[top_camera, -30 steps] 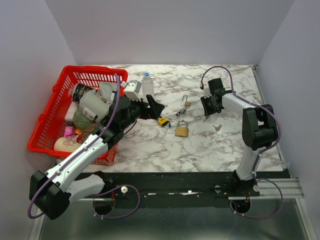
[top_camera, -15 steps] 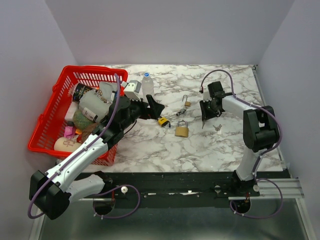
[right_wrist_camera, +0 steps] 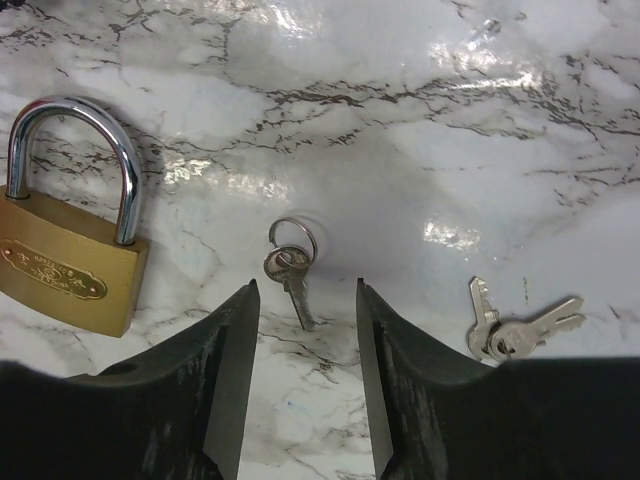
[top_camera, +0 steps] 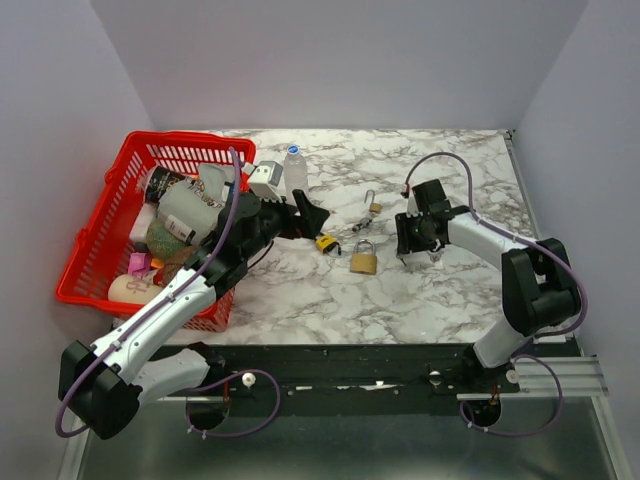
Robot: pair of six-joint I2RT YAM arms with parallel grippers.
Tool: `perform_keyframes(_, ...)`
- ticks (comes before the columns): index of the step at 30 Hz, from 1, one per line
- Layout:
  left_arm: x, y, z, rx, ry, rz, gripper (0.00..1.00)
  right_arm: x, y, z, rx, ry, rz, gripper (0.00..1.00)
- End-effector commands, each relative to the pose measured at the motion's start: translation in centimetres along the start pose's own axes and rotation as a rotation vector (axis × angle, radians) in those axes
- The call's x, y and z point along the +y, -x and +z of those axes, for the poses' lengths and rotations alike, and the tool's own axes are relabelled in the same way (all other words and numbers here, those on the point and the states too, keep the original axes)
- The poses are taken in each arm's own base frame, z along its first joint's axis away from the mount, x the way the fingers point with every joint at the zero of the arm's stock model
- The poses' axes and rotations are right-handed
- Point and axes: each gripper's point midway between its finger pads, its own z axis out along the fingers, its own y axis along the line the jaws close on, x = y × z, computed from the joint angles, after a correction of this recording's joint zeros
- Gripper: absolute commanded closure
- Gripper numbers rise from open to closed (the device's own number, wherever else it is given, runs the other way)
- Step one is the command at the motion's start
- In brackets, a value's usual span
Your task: Unlock with the key
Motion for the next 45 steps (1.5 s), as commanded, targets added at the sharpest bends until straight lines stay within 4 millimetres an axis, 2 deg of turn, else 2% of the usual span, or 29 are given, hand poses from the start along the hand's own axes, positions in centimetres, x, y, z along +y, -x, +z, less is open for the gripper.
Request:
perform_keyframes(1,-0.3,-0.2,0.0,0.009,-0.022,-0.017,0.01,-0.6,0.3,0.0,-0.050,-0.037,0.030,0.47)
perform_keyframes(5,-0.4,-0.3,0.0,0.011,-0.026,-0.018,0.01,0.4,0.7,0.4,-0.058,0.016,0.024,0.47)
perform_keyframes(12,-0.2,-0.4,0.1,0.011,-0.017,-0.015,0.01,0.5,1.8,1.5,-0.060,0.011,0.081,0.48)
perform_keyframes(19,-0.2,-0.2,0.0,0.006,-0.018,-0.014,0.01,0.8,1.2,2.2,-0.055,0.028,0.117,0.53)
perform_keyframes(28,-0.3,-0.1,-0.1,0.005,-0.020,-0.013,0.01,0.7,1.0,2.3,-0.059,0.016,0.136,0.73)
perform_keyframes(36,-0.5,0.0,-0.1,0.004,-0.029,-0.011,0.01,1.3,1.3,1.9,-0.075,0.046,0.144,0.98)
perform_keyframes(45,-1.0,0.0,-0.2,0.004,-0.061,-0.001,0.01,2.4,3.0,-0.3,-0.167,0.107,0.141,0.99)
